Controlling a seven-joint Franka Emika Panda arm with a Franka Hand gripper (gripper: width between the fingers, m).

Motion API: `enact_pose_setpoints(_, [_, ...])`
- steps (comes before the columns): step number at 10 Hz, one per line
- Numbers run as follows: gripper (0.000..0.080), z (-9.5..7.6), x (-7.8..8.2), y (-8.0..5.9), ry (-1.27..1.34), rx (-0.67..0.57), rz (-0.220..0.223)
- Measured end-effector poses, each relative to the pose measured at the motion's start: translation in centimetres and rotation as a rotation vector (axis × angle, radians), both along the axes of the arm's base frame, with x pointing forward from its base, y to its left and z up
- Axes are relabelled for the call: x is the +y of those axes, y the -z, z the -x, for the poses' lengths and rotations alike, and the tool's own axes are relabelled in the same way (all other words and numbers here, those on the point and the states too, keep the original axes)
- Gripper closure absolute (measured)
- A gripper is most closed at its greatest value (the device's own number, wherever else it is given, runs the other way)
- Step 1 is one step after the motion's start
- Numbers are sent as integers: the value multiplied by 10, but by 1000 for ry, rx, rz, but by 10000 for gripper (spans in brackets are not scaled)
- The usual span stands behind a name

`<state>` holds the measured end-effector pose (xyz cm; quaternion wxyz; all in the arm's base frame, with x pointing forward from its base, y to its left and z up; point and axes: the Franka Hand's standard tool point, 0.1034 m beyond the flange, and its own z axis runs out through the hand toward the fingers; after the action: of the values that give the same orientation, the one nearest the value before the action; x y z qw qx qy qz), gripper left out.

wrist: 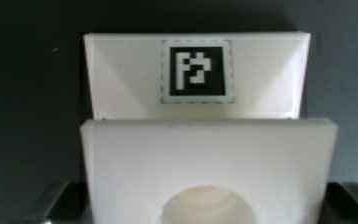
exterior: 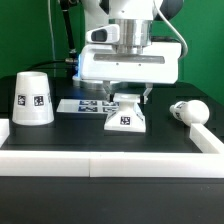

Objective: Assemble lamp

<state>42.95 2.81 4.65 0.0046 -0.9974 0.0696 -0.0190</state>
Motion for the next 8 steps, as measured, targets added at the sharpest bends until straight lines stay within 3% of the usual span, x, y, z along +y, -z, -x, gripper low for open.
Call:
enact_pose_setpoints(5, [267, -2, 2, 0, -37, -2, 1])
enact_pose_setpoints(8, [265, -37, 16, 0, -191, -44, -1])
